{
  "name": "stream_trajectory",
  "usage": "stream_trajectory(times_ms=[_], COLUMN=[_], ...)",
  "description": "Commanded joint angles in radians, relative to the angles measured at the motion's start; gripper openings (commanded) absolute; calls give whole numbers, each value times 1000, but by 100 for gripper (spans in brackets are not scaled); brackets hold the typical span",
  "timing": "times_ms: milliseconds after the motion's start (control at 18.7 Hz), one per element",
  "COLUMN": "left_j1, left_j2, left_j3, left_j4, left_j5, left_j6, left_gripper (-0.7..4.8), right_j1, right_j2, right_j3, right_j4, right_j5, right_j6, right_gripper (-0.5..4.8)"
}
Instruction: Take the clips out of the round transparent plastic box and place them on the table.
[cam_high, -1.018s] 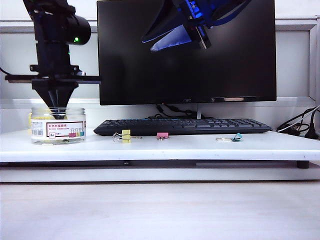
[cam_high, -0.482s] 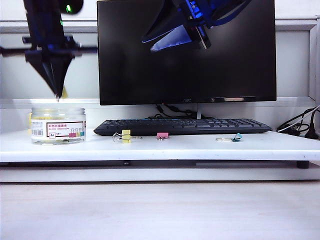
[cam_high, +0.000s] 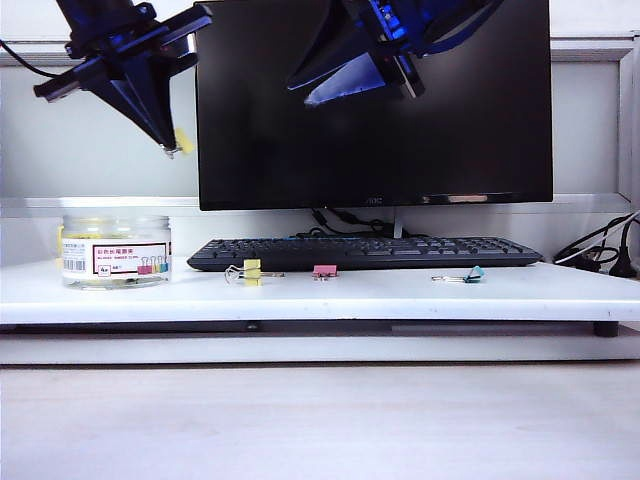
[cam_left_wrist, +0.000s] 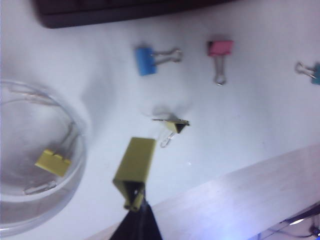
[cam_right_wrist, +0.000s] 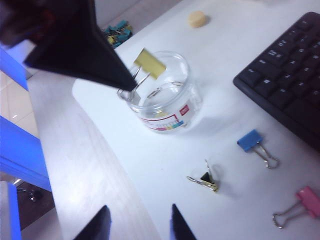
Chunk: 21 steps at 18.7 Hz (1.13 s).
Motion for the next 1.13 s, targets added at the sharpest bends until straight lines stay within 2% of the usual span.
stream_trajectory(times_ms=[54,321,589,750,964,1125], left_j1=[-42,-135,-148,-148,-148,-145], left_j2=[-1,71,151,158,172,208], left_j3=[0,0,0,0,0,0], left_j4=[31,88,101,143,177,171], left_j5=[10,-22,-110,-111,-182,-209], left_j6=[46,66,69,69,111,110], left_gripper=[-6,-6,-6,-6,-6,-6], right_j1=[-5,-30,-100,-133,-141,-138], right_j2=[-5,-13,-38,-51,-58,-58], right_j3=[6,6,6,6,6,6], right_j4=[11,-9,-83,-102,-99,-102], right_j5=[4,13,20,19,18,17], right_j6=[-5,-20,-34,-38,-37,-37], right_gripper=[157,157,157,157,157,157])
